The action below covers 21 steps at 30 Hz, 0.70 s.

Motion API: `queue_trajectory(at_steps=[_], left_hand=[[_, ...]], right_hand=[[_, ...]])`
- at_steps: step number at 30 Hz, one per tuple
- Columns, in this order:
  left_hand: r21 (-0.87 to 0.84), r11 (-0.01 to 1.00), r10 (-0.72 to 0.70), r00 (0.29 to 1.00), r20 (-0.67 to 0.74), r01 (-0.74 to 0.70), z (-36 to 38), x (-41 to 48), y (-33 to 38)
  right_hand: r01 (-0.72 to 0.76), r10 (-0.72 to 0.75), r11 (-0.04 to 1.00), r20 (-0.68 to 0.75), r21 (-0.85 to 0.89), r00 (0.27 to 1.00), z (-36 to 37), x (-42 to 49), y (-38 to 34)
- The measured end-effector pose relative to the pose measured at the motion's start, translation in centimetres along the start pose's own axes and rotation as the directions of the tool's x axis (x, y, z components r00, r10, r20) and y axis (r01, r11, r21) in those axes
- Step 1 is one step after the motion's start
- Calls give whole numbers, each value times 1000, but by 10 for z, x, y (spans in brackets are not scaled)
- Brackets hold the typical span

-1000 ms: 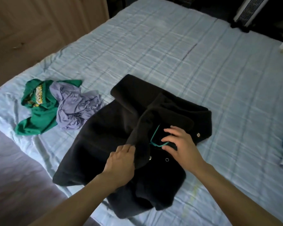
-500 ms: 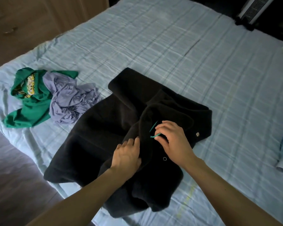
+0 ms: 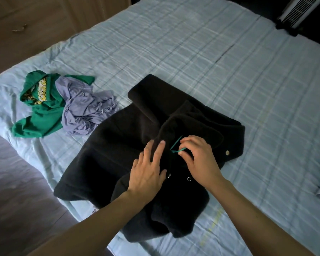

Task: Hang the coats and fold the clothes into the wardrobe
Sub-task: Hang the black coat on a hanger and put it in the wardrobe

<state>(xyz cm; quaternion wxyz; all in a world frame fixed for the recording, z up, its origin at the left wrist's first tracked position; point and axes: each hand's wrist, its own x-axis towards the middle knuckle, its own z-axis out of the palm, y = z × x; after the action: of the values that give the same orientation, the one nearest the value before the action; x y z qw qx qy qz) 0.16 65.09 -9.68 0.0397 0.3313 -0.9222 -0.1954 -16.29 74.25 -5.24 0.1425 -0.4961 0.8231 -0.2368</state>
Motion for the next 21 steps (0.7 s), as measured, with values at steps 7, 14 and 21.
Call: queue_trajectory(at_steps=[7,14,21], left_hand=[[58,998,-23,999,48,20,11,-4,-15],[87,995,-69,989,130,58,18,5,-16],[-156,988,22,996,86,-8,-9,15,-19]], right_hand=[[-5,6,999,-23,45,1000,5,1,0],[-11,12,998,-13,68,1000,6,3,-3],[18,-5,963,-48,269,999,-14,20,-4]])
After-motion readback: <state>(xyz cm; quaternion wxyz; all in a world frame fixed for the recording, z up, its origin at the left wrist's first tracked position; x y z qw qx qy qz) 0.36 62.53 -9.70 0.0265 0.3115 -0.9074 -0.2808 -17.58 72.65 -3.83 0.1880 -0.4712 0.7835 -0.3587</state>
